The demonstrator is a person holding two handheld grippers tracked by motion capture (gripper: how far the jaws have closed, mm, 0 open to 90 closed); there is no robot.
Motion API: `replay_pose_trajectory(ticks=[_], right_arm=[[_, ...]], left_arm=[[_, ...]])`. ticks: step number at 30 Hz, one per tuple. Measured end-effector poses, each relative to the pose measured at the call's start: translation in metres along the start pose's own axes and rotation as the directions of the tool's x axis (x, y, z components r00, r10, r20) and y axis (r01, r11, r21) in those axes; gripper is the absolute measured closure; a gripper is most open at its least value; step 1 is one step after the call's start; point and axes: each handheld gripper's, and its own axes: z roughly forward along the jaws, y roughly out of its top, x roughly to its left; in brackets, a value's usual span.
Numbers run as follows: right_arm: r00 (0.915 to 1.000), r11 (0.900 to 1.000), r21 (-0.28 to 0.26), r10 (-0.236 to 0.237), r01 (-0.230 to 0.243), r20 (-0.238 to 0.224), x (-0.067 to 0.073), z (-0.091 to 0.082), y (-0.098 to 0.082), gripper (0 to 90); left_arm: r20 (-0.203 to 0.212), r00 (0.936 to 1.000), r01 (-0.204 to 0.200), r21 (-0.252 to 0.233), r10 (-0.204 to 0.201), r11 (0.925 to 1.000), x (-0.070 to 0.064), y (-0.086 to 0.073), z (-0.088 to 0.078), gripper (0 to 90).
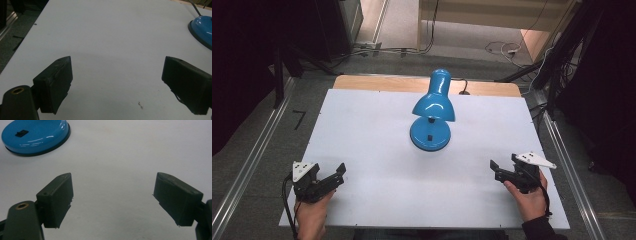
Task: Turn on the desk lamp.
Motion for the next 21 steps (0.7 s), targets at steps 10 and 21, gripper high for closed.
replay_pose_trajectory(ticks=[10, 21], right_arm=[[0.9998, 1.000, -0.002, -0.009, 0.009, -0.019, 0.010, 0.005, 0.005, 14.6], [0.9985, 1.000, -0.003, -0.026, 0.025, -0.049, 0.023, 0.012, 0.012, 14.6]], left_arm=[[0.001, 1.0000, 0.002, -0.001, -0.002, 1.0000, 0.000, 0.000, 0.000, 10.3], [0.001, 1.0000, 0.002, 0.000, -0.002, 1.0000, 0.000, 0.000, 0.000, 10.3]])
